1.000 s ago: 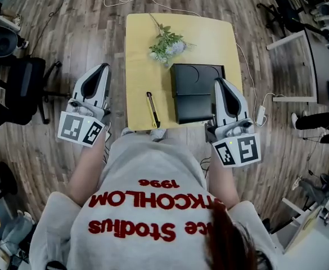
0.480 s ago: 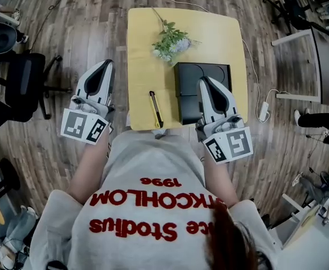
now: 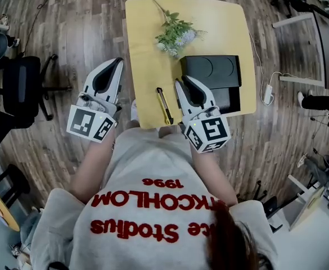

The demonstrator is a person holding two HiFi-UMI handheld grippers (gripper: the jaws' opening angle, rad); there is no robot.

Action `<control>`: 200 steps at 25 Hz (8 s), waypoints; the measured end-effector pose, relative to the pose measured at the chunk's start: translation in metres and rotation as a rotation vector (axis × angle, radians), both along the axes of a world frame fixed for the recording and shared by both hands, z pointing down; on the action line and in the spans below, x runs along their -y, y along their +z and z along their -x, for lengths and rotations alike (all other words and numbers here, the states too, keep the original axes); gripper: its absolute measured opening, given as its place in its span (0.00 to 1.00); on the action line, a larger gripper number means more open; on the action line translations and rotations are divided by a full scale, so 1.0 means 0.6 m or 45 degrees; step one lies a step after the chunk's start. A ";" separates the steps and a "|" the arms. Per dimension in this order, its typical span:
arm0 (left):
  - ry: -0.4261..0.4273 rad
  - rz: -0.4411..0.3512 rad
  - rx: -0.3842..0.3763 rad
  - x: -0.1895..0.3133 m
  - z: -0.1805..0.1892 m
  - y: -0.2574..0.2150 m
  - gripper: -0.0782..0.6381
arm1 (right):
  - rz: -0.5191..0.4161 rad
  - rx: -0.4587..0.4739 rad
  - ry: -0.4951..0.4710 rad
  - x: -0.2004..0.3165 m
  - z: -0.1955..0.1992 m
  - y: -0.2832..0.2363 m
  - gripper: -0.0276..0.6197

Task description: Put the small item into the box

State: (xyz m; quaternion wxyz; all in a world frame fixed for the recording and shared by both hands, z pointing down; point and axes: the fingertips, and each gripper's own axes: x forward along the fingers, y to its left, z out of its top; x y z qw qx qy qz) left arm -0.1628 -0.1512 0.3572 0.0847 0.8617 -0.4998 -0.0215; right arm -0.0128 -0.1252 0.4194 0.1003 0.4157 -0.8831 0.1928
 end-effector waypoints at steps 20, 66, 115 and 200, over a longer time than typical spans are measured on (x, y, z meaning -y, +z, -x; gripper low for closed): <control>0.089 0.168 0.000 -0.013 0.018 0.086 0.12 | 0.443 -0.511 -0.019 -0.112 0.064 0.351 0.32; 0.079 -0.158 0.039 0.035 -0.029 -0.094 0.12 | -0.444 0.081 0.220 0.026 -0.086 -0.169 0.22; 0.421 0.090 0.093 0.042 -0.252 0.056 0.12 | 0.124 -0.873 -0.393 -0.073 -0.225 0.260 0.23; -0.190 -0.271 0.151 -0.010 0.007 -0.122 0.12 | -0.654 -0.044 0.060 0.039 -0.126 -0.243 0.06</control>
